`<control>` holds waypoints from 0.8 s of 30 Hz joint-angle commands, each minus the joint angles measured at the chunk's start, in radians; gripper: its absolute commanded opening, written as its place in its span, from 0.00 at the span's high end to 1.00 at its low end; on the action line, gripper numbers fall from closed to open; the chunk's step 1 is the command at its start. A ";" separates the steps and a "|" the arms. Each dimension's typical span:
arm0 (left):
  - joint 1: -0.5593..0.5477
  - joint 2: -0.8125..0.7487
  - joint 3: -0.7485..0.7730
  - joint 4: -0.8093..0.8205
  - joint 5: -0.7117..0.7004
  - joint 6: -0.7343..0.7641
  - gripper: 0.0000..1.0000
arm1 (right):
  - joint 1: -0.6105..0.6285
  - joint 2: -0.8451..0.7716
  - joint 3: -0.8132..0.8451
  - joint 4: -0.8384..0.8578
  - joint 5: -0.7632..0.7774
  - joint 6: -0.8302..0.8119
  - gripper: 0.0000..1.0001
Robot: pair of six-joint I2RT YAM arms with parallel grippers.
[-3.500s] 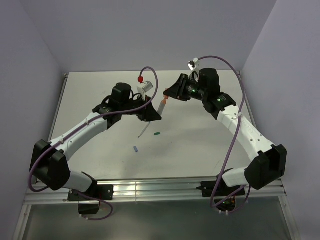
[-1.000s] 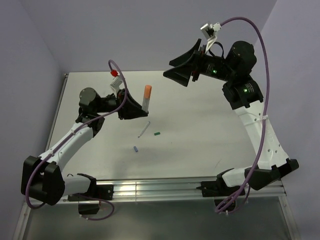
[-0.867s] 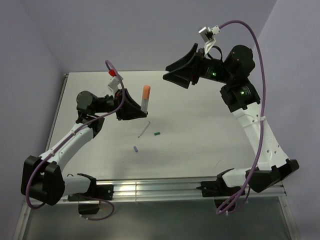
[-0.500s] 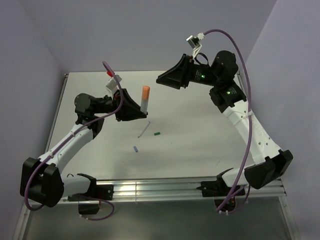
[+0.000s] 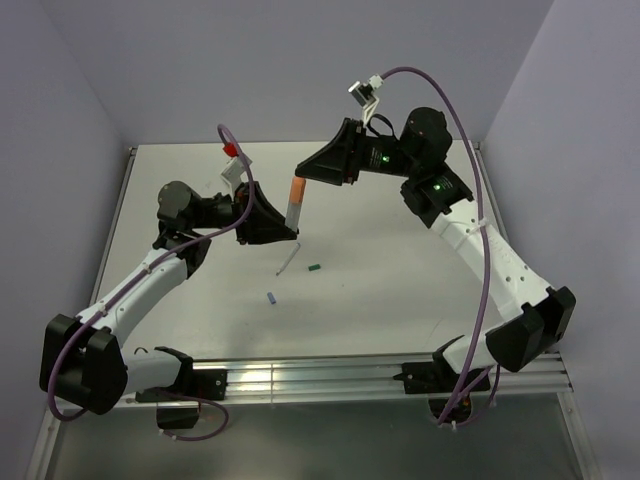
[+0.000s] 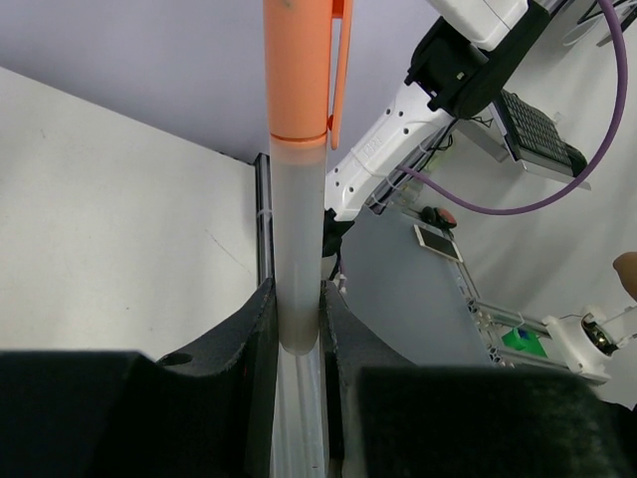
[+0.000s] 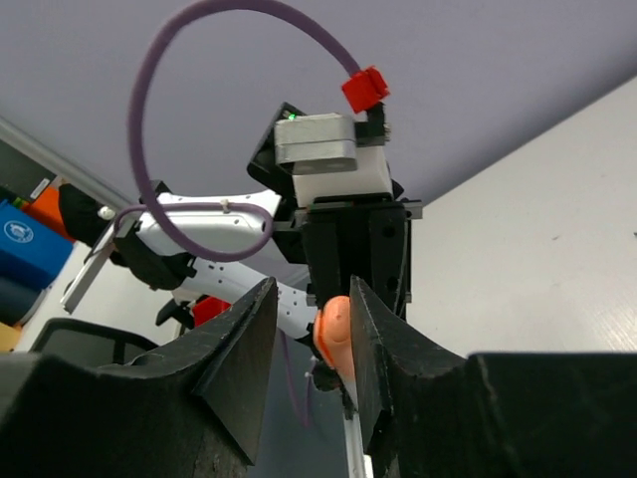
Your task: Insert the pens into the pen caps
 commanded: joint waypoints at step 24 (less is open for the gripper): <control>-0.016 -0.008 0.024 0.047 -0.010 0.008 1.00 | 0.072 0.033 -0.060 0.039 0.000 -0.046 0.82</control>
